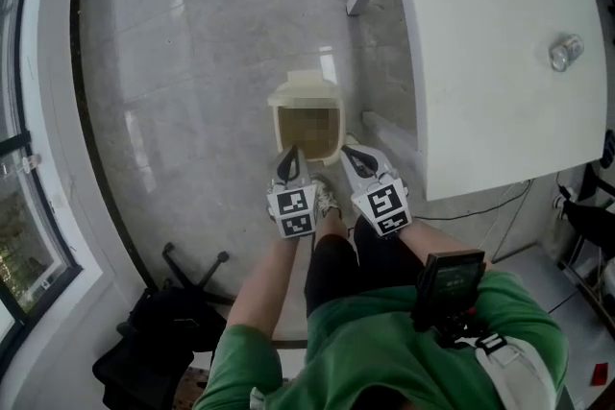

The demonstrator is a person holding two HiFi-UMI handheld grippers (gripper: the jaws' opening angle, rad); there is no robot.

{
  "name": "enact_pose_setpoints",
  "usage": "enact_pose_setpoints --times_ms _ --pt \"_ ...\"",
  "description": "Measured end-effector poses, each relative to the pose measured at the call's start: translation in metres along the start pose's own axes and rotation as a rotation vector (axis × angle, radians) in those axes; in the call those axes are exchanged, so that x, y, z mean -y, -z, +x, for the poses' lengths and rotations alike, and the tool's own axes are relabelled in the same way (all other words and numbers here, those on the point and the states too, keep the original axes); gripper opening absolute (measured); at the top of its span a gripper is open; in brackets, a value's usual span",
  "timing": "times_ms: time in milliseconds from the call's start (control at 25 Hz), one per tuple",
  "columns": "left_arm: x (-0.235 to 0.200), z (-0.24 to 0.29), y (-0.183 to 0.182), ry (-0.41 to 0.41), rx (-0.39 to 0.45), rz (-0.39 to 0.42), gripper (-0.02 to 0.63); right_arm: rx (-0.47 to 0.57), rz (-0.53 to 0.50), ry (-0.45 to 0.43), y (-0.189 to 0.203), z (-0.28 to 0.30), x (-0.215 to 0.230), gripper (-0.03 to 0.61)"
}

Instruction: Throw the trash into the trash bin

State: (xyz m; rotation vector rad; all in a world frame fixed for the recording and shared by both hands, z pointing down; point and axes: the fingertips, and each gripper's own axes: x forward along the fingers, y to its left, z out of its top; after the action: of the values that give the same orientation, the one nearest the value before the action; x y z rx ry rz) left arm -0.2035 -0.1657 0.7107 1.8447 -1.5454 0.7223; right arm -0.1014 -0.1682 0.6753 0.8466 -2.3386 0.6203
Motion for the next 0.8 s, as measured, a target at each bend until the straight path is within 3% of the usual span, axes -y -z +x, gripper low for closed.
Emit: enact_pose_setpoints --times_ms 800 --pt "0.026 -0.166 -0.125 0.032 0.306 0.000 0.006 0.214 -0.076 0.035 -0.136 -0.111 -0.050 0.003"
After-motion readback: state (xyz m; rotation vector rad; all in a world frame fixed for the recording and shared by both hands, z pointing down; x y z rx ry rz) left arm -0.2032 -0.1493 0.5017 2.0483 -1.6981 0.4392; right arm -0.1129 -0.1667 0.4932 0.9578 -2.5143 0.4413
